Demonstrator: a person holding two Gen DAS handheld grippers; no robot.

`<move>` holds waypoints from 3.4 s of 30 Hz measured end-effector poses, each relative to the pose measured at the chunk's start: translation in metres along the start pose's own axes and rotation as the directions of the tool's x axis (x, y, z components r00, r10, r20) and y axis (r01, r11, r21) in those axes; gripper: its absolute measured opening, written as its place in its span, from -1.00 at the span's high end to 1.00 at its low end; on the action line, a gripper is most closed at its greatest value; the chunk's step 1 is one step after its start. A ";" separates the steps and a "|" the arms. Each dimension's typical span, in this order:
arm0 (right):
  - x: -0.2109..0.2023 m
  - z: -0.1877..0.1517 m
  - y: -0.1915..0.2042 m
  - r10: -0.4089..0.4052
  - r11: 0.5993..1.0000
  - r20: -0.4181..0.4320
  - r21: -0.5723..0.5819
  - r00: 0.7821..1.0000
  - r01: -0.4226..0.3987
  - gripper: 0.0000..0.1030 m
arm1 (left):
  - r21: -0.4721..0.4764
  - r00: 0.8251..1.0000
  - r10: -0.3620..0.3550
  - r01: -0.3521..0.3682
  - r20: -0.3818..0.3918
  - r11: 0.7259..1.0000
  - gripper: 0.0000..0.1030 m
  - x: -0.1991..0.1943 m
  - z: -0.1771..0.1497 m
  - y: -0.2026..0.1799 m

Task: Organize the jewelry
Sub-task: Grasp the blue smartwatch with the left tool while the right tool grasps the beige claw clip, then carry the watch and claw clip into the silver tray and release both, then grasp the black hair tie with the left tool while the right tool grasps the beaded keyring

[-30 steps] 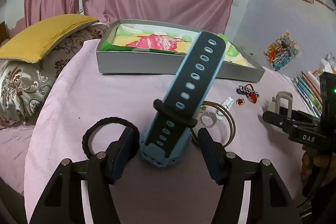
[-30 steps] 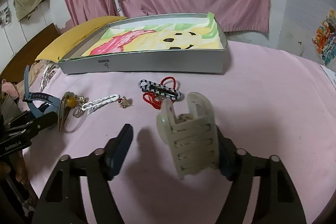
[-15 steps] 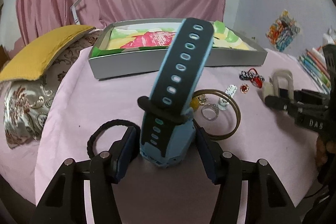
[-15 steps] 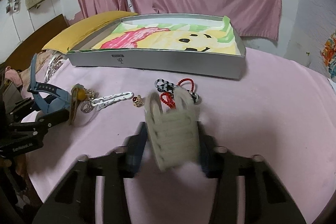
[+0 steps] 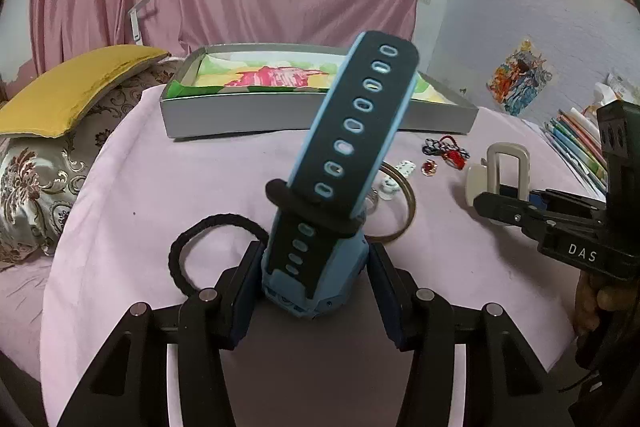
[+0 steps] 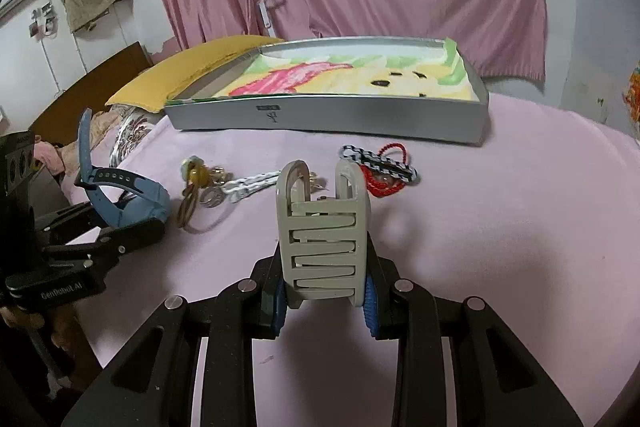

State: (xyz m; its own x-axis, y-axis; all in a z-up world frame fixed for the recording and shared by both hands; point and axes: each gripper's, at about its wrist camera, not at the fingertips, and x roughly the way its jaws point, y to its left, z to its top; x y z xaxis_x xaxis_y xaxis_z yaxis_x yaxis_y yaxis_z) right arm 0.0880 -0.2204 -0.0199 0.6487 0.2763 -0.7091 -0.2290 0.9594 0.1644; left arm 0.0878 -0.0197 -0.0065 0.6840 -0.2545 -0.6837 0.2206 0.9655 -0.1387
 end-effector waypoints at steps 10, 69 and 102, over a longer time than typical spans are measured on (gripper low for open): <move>-0.031 -0.001 0.015 0.030 1.000 0.177 -0.006 0.984 -0.030 0.48 | -0.031 0.974 -0.086 0.095 0.210 0.995 0.04 -0.033 -0.006 -0.010; 0.102 0.143 -0.008 -0.038 0.999 -0.020 0.030 0.999 0.039 0.46 | -0.136 0.999 0.000 -0.005 -0.040 0.991 0.03 0.121 0.141 0.063; -0.076 0.045 0.052 -0.036 0.999 0.465 0.046 0.885 0.017 -0.96 | -0.125 0.899 0.112 -0.064 0.424 0.990 -0.99 -0.070 0.047 0.061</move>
State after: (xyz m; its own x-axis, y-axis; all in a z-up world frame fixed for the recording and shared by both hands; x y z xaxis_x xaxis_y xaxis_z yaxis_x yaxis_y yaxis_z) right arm 0.0595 -0.1888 0.0734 0.9194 0.2359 -0.3149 -0.1847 0.9654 0.1839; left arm 0.0861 0.0543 0.0668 0.9341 -0.1446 -0.3264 0.0875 0.9791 -0.1834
